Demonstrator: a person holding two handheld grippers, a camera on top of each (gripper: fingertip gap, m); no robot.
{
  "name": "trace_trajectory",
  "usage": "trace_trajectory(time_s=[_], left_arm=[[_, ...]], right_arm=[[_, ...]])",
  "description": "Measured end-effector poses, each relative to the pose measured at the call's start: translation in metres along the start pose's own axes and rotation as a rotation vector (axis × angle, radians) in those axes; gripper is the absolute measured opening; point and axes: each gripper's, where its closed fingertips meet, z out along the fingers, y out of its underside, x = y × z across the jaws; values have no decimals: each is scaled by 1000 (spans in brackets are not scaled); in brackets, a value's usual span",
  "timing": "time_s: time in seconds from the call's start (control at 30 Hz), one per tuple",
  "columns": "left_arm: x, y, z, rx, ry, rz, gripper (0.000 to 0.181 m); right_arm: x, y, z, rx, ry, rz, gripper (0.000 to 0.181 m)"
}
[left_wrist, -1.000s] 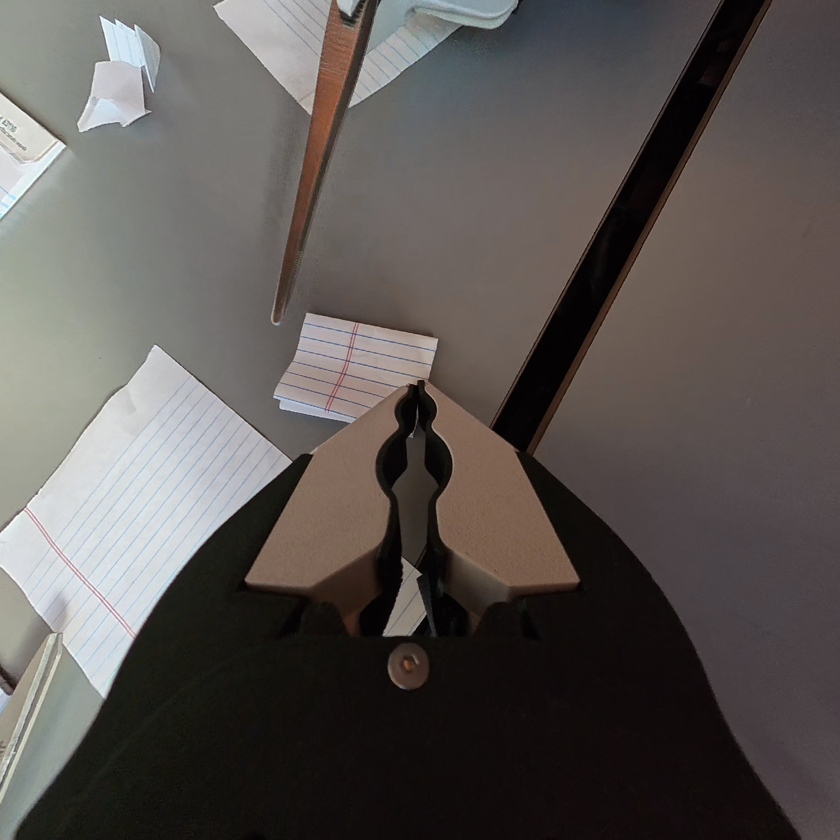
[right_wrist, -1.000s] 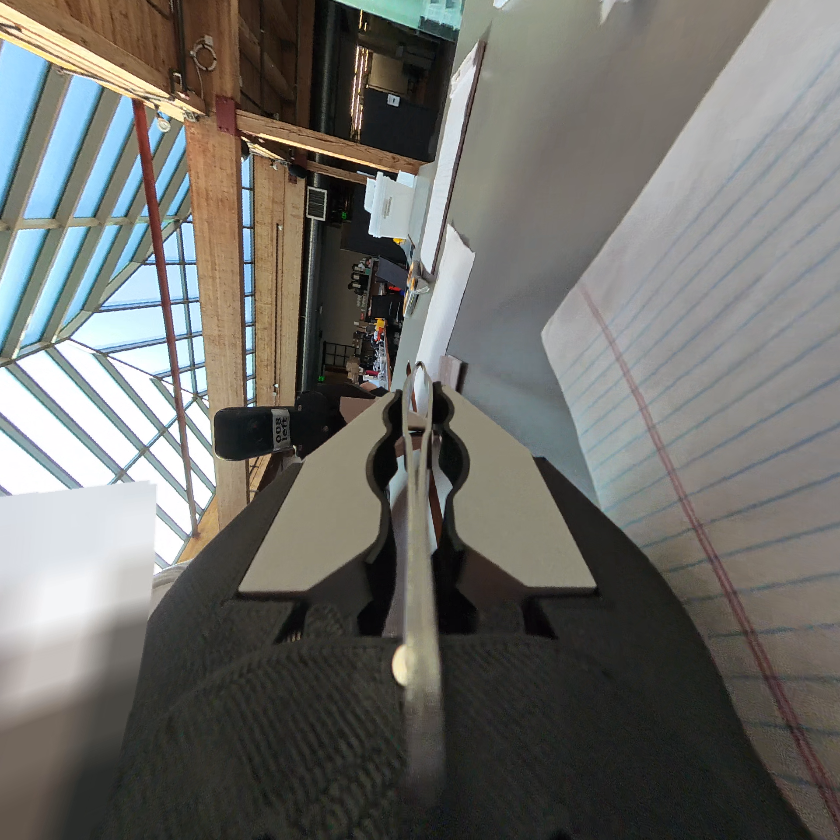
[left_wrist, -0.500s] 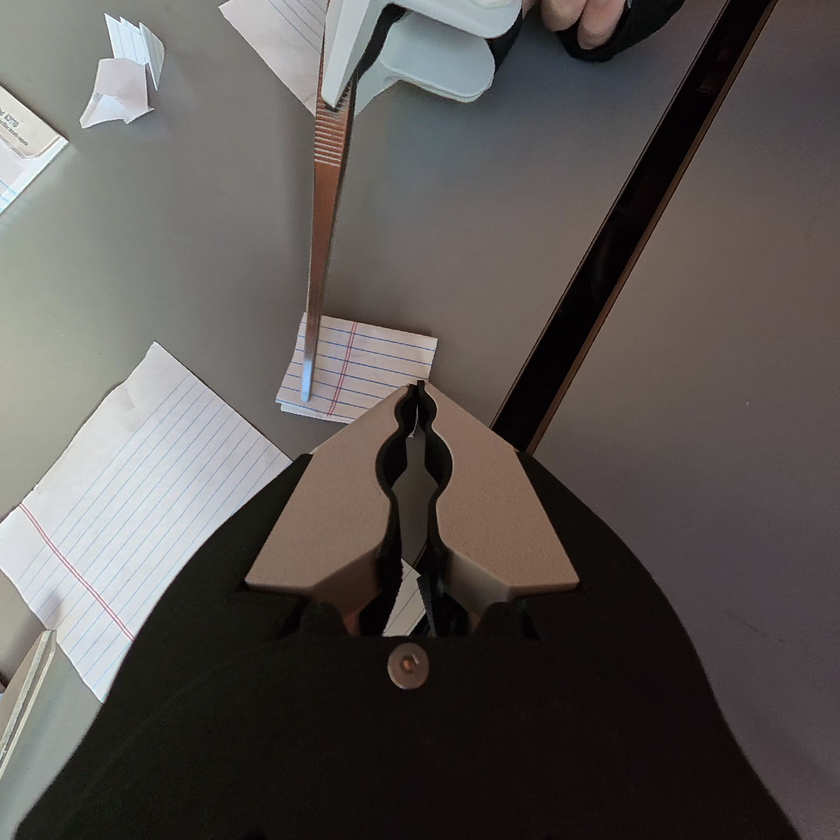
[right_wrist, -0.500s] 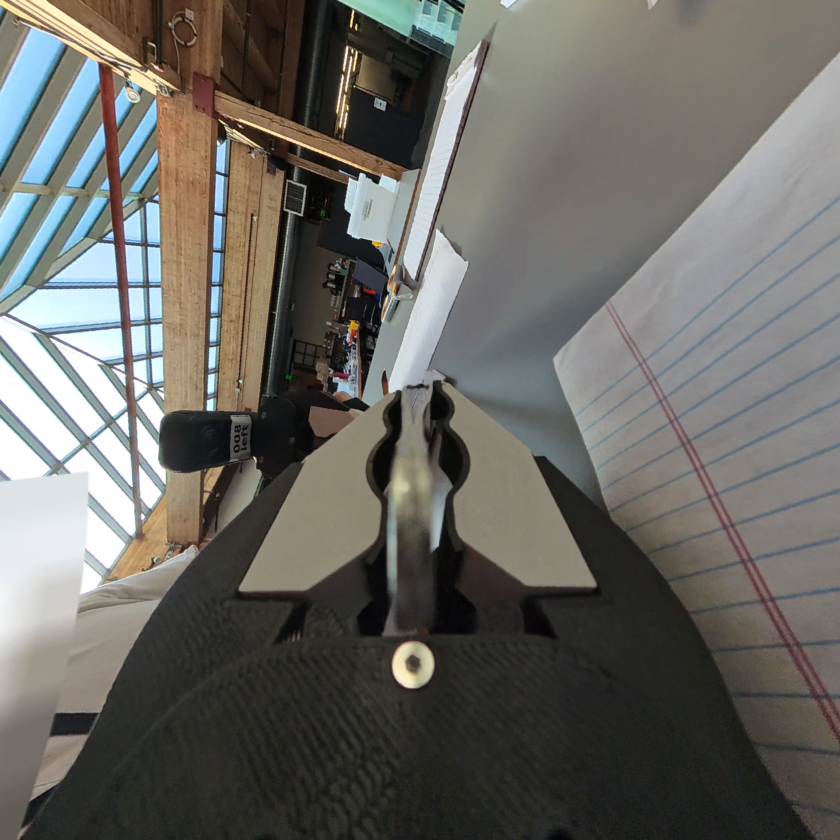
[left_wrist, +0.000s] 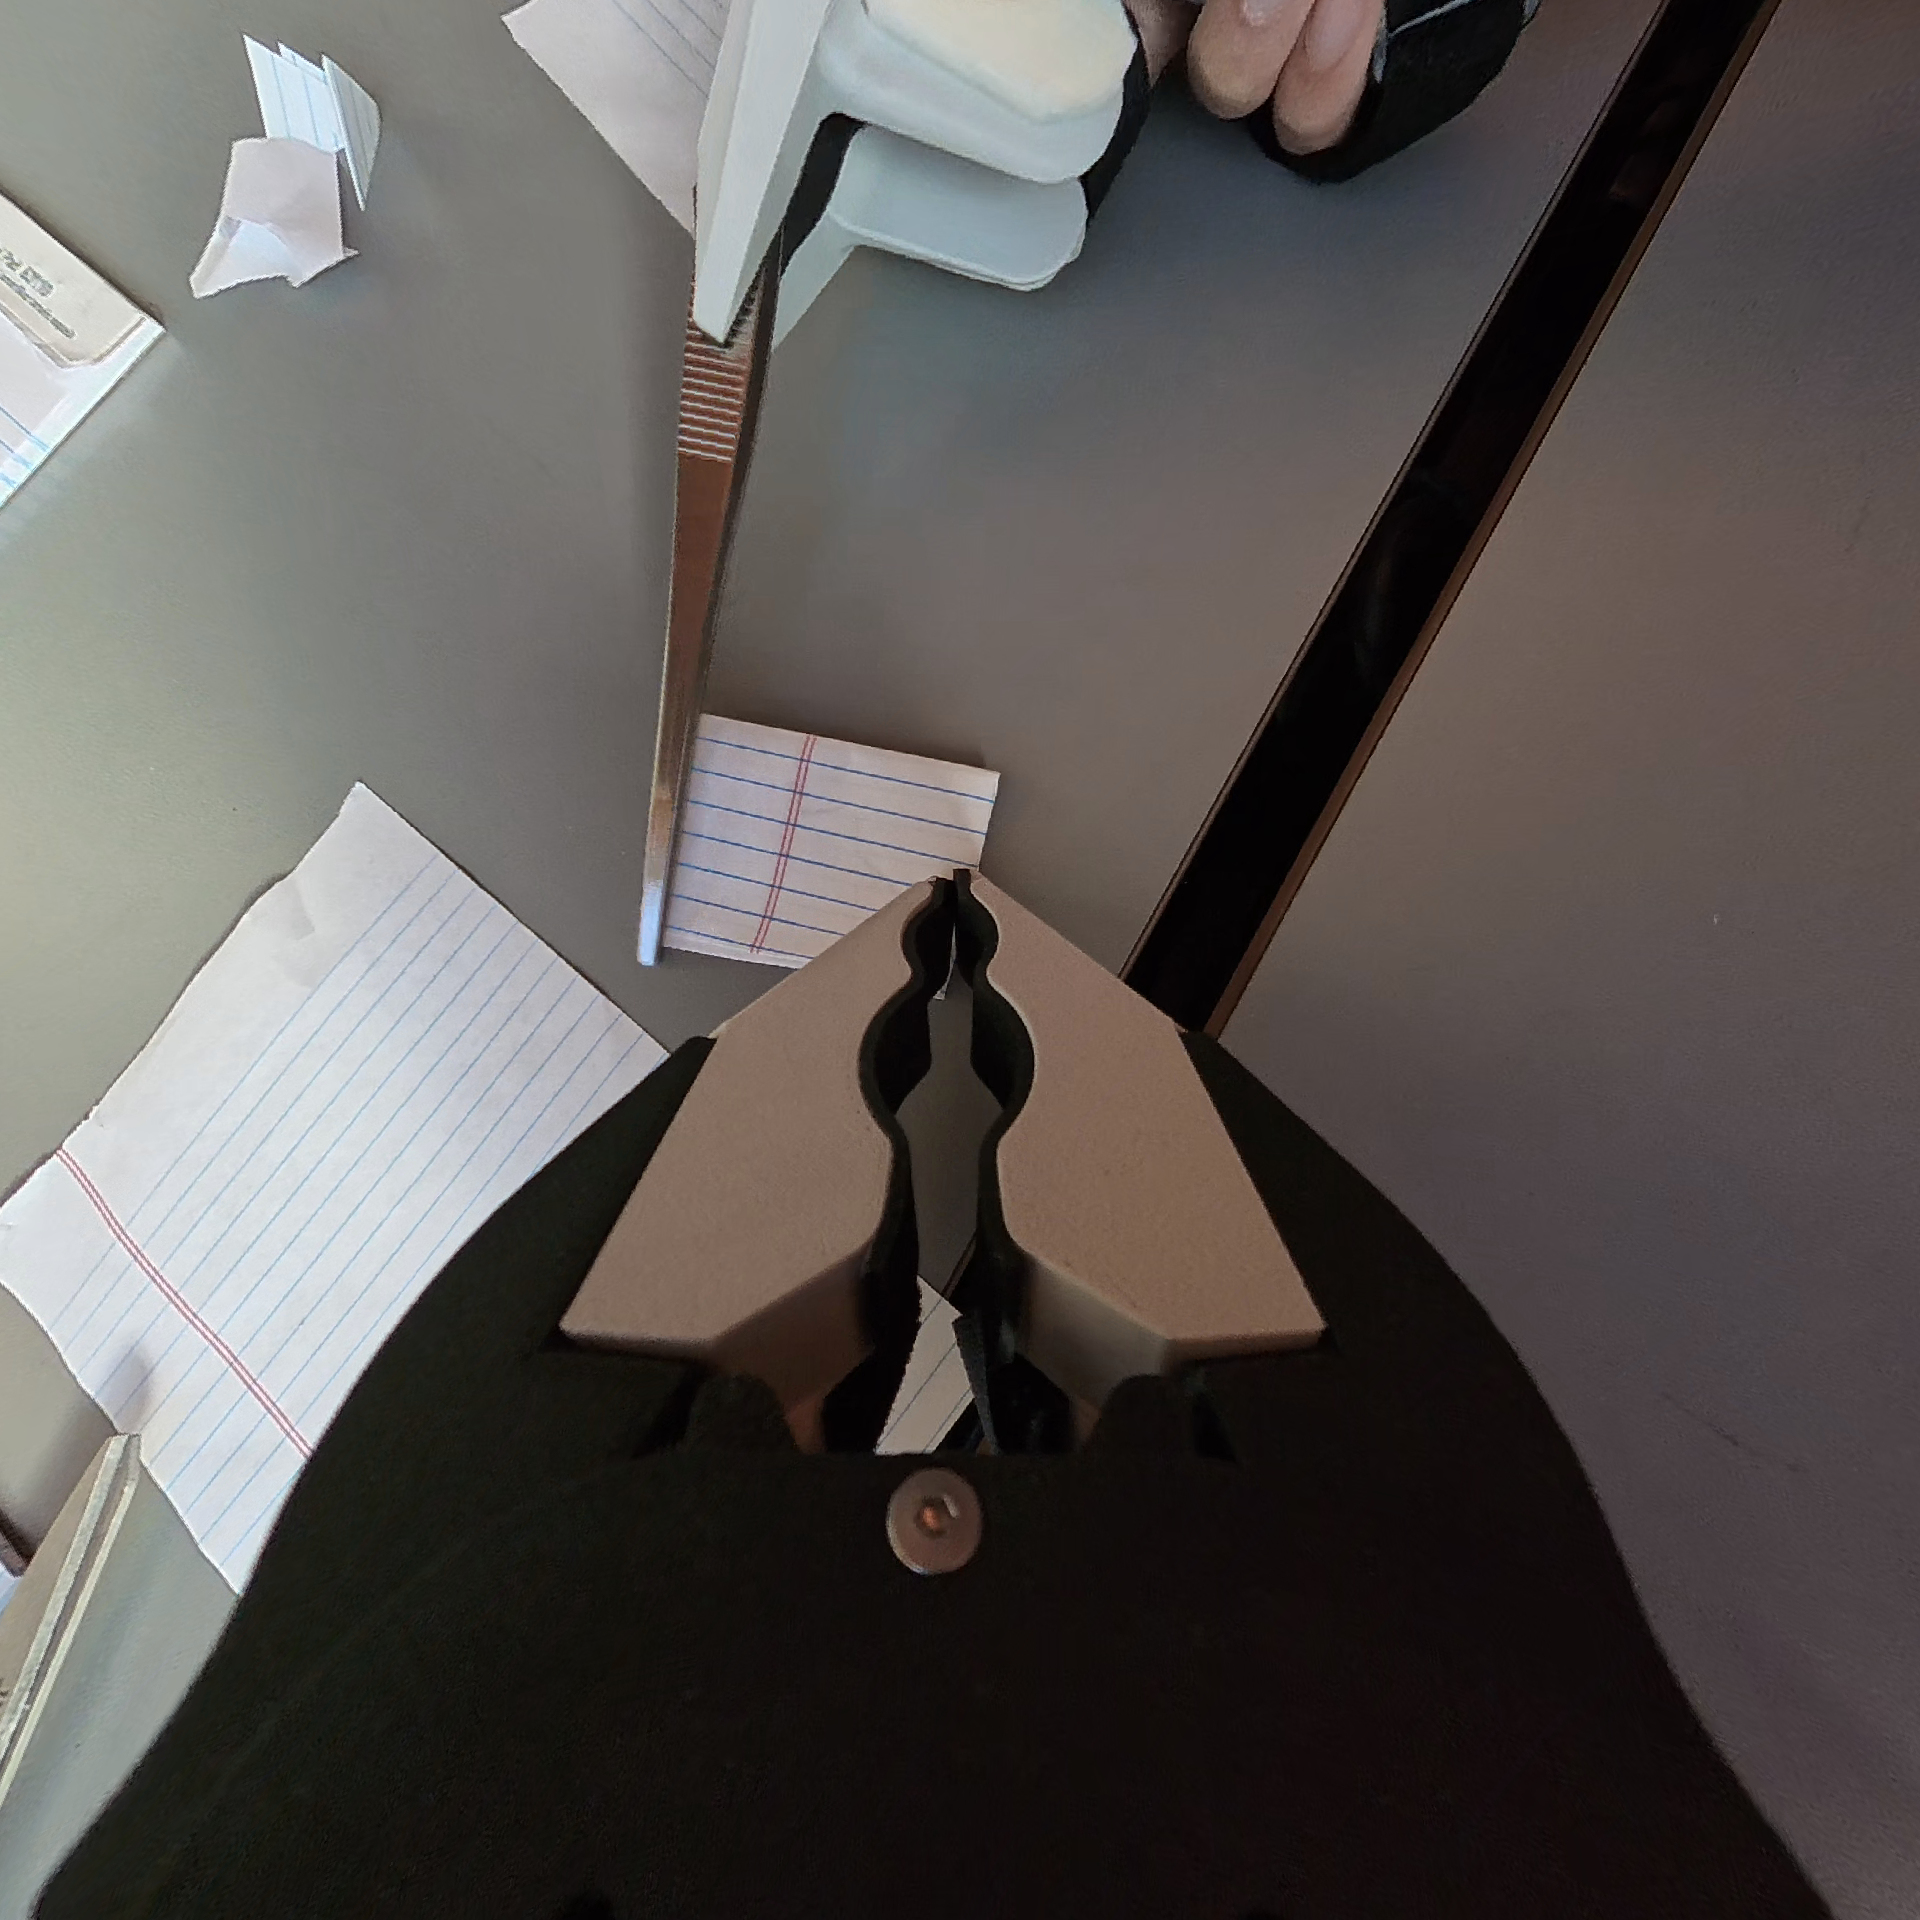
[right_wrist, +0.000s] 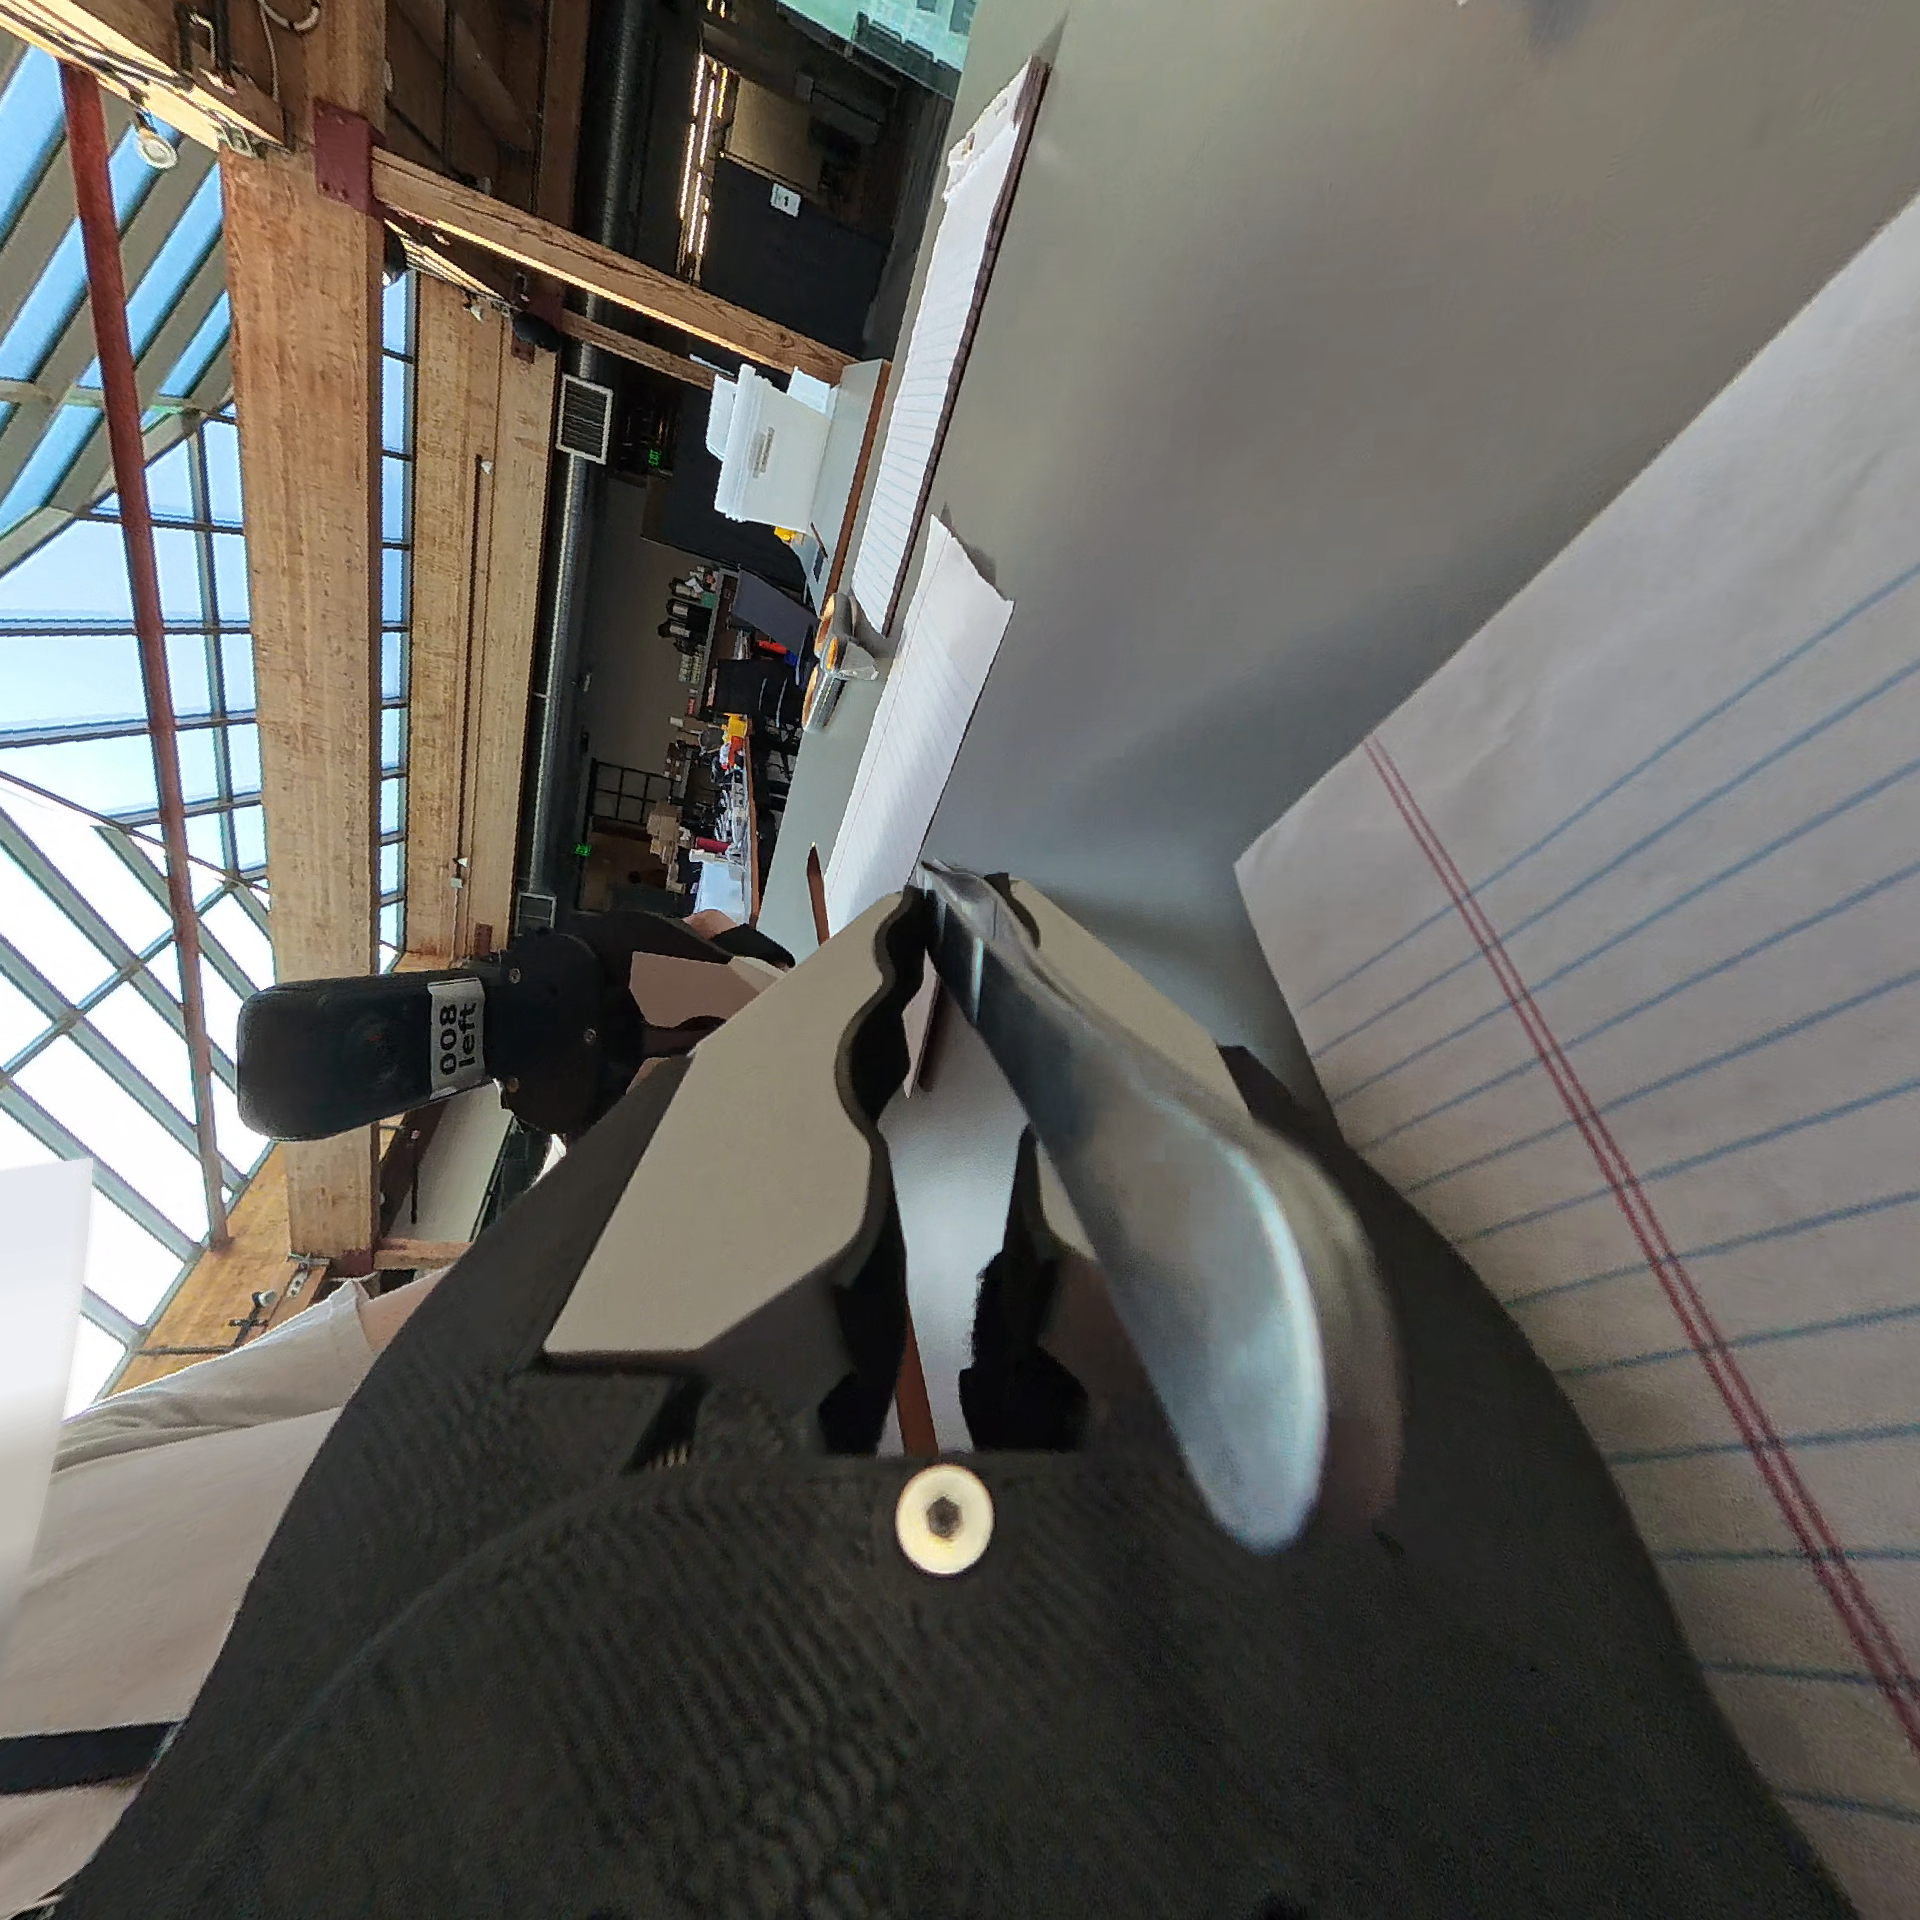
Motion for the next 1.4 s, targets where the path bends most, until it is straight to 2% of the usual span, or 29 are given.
trace_trajectory(time_s=[0.1, 0.27, 0.37, 0.43, 0.53, 0.63, 0.77, 0.83, 0.87, 1.0, 1.1, 1.2, 1.3, 1.4], left_arm=[[0, 0, 0, -1, 3, 0, 0], [0, 0, 0, 3, 10, -5, 0], [0, 0, 0, 6, 2, 6, 0], [0, 0, 0, 4, 1, 9, 0], [0, 0, 0, 2, -3, 10, 0], [0, 0, 1, 5, -20, 14, 0], [0, -1, 0, 42, -15, -31, 0], [-1, -1, -1, 61, 1, -68, 1], [-3, -1, -3, 66, -4, -81, 7], [-13, -7, -17, 126, -44, -98, 15], [-18, -11, -27, 167, -69, -101, 13], [-23, -9, -28, 165, -77, -106, 13], [-29, -12, -34, 189, -91, -123, 15], [-35, -11, -44, 204, -92, -167, 15]], right_arm=[[-2, -4, 0, 22, -22, 8, 11], [-31, 4, -13, 54, -220, 88, 10], [-18, 26, -14, -10, -109, 45, 11], [-13, 29, -16, -13, -72, 38, 11], [-16, 23, -23, 21, -58, 6, 11], [-32, 19, -38, 76, -126, -42, 11], [-33, 21, -62, 141, -31, -265, 12], [-41, 23, -74, 191, -27, -367, 12], [-47, 23, -80, 227, -36, -430, 12], [-101, 31, -110, 439, -69, -856, 13], [-134, 38, -129, 579, 3, -1144, 16], [-137, 39, -134, 584, 28, -1176, 17], [-160, 45, -144, 627, 11, -1253, 18], [-145, 40, -147, 599, 124, -1250, 15]])
